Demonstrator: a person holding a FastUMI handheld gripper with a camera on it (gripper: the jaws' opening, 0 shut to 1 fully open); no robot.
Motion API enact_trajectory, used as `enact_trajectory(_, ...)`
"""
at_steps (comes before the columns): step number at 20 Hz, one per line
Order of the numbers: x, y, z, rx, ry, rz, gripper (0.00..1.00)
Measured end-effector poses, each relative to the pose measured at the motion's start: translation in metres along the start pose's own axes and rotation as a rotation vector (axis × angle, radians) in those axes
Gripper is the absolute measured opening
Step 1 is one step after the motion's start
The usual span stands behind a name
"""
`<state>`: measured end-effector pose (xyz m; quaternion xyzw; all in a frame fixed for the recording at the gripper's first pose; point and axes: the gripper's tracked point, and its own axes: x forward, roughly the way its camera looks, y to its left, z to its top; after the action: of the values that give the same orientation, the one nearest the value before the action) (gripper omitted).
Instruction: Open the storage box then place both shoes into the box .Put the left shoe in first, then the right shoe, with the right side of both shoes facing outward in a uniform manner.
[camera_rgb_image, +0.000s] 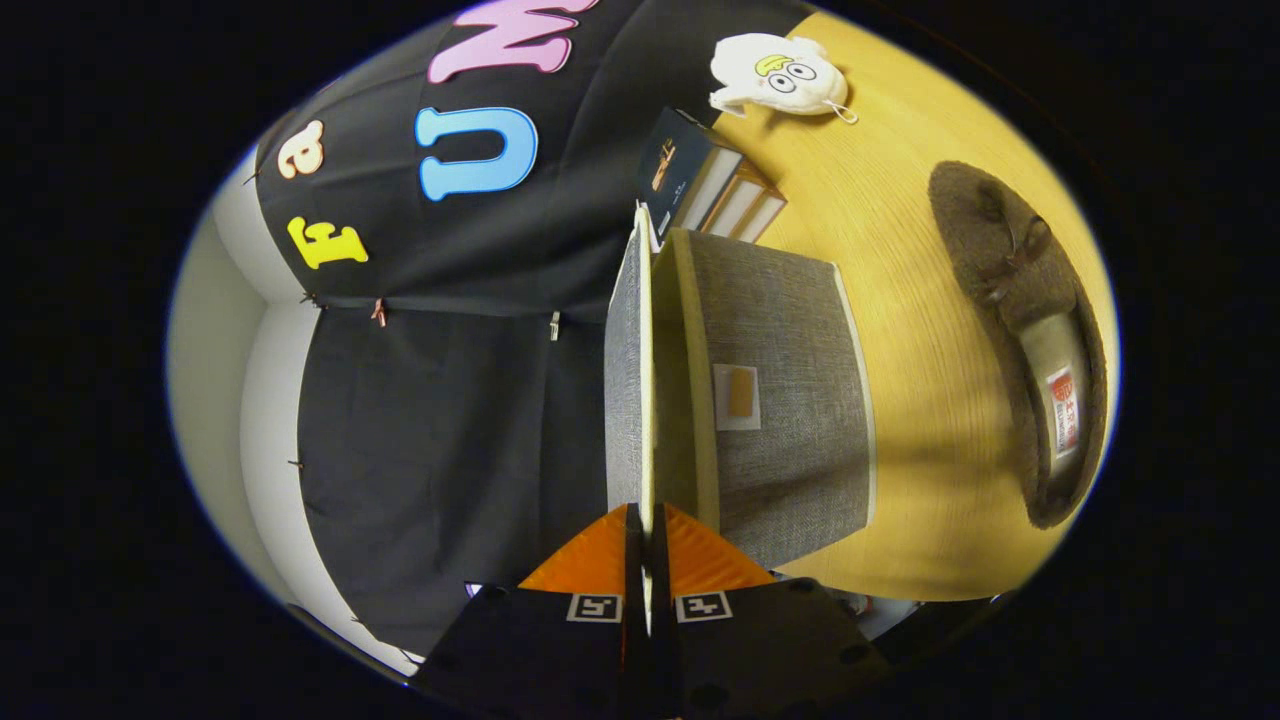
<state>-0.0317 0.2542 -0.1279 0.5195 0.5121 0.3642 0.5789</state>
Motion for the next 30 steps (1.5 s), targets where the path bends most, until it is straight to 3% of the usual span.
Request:
enact_trajectory(4,0.007,0.048,0.001,-0.003,0.019,0.083,0.05)
enact_trajectory(12,0.058,0.135,-0.011,-0.092,0.055,0.155,0.05)
enact_trajectory(23,0.171,0.173,-0.064,-0.201,0.123,0.050,0.05)
enact_trajectory(30,0.206,0.168,-0.079,-0.236,0.130,0.007,0.06)
